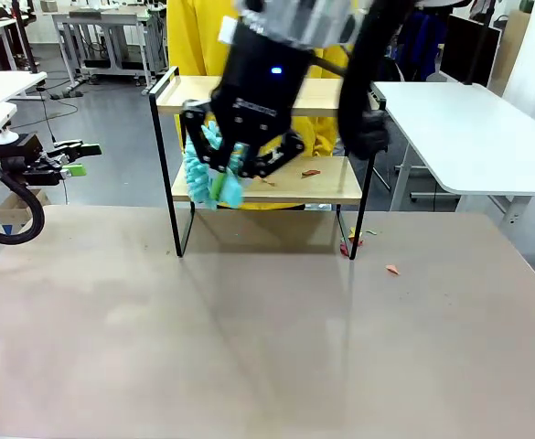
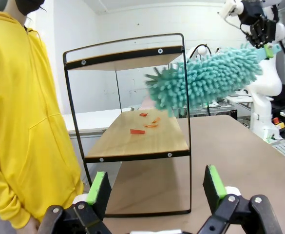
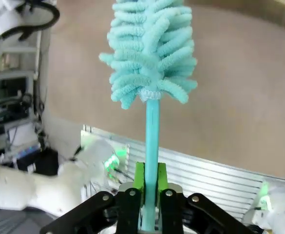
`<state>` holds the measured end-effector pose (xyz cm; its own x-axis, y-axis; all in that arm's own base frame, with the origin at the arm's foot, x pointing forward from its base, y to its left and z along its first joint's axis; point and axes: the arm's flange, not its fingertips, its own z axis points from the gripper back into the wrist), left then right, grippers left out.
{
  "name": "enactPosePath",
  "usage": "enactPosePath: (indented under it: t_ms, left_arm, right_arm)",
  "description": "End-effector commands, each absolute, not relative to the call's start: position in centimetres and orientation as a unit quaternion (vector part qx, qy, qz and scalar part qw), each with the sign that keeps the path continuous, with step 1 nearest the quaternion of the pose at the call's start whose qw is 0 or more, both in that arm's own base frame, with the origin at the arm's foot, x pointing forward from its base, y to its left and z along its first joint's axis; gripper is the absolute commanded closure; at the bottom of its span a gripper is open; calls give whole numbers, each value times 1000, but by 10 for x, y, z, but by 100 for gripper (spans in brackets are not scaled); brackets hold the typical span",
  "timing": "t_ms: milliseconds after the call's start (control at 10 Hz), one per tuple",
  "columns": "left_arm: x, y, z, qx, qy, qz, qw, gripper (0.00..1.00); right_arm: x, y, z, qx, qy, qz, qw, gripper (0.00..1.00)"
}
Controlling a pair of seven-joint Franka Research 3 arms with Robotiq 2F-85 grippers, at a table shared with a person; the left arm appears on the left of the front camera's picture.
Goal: Clean the shelf.
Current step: Clean the specific section of the Shelf indicated by the human with the Duster.
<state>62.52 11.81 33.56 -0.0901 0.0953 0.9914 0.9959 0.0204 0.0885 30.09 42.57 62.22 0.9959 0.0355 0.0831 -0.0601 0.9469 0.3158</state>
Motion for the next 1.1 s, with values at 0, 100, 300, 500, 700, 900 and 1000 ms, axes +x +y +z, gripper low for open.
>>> enactPosePath:
  t_ms: [0, 100, 300, 500, 700, 900, 1000]
  left_arm:
    - [624, 119, 339, -492, -554, -497, 452, 0]
    - [624, 119, 339, -492, -554, -497, 452, 0]
    - [624, 119, 339, -492, -554, -497, 452, 0]
    - [624, 119, 339, -492, -554, -497, 452, 0]
    - [624, 119, 339, -492, -554, -497, 452, 0]
    - [624, 119, 339, -492, -554, -497, 452, 0]
    - [624, 119, 339, -492, -554, -497, 452, 0]
  right_arm:
    - [325, 472, 621, 129, -73, -30, 989, 87]
    - [337, 490, 614, 118, -81, -41, 989, 87]
    - [368, 521, 602, 81, -113, -46, 989, 87]
    - [398, 536, 590, 59, -142, -43, 987, 87]
    - [422, 550, 569, 35, -159, -36, 986, 87]
    - [439, 553, 546, 48, -144, -31, 988, 87]
    - [444, 554, 537, 64, -127, -29, 989, 87]
